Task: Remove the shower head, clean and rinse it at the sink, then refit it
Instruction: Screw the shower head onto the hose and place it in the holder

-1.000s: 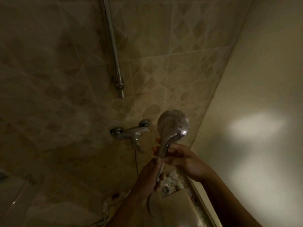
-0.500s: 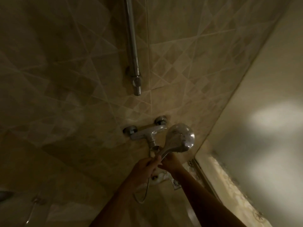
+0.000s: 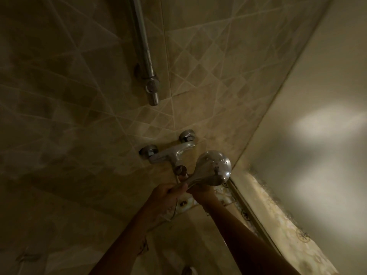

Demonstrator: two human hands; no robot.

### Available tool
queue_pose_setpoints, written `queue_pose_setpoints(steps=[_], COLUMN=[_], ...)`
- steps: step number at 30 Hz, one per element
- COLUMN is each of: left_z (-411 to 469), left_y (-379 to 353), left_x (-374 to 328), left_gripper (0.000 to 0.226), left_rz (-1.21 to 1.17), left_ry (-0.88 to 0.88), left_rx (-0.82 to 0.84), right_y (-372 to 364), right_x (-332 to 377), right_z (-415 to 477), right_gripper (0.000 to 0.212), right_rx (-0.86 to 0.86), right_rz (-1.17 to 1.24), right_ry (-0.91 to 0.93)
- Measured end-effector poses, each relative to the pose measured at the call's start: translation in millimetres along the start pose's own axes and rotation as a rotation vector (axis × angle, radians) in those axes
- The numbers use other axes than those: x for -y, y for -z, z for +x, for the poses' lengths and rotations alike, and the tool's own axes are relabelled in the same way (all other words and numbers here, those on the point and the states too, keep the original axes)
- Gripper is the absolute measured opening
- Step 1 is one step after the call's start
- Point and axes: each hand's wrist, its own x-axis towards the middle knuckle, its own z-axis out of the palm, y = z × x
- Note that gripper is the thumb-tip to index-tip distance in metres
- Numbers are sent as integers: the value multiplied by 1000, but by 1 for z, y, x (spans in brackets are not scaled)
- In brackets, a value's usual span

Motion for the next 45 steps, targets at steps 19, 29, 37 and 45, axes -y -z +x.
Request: queue_pose_setpoints(steps=[19,29,37,45], left_z=[9,-2,-17,-28], left_y=[7,9,3,-24], left_x=[-11,-25,-37,-93], left_gripper=[66,27,61,78], left_rz=[31,-32,-42,-234], left_ry=[18,-14,-25,-91], left_rx=[19,40,26,189], right_y=[2,5,57,135], right_x=[17,26,60,133], right_z=[-2,-5,-30,-69], right_gripper=[17,12,28,47], right_rx=[-19,161,211,463], right_rz=[17,273,170,251], right_ry=[10,-51,113,300])
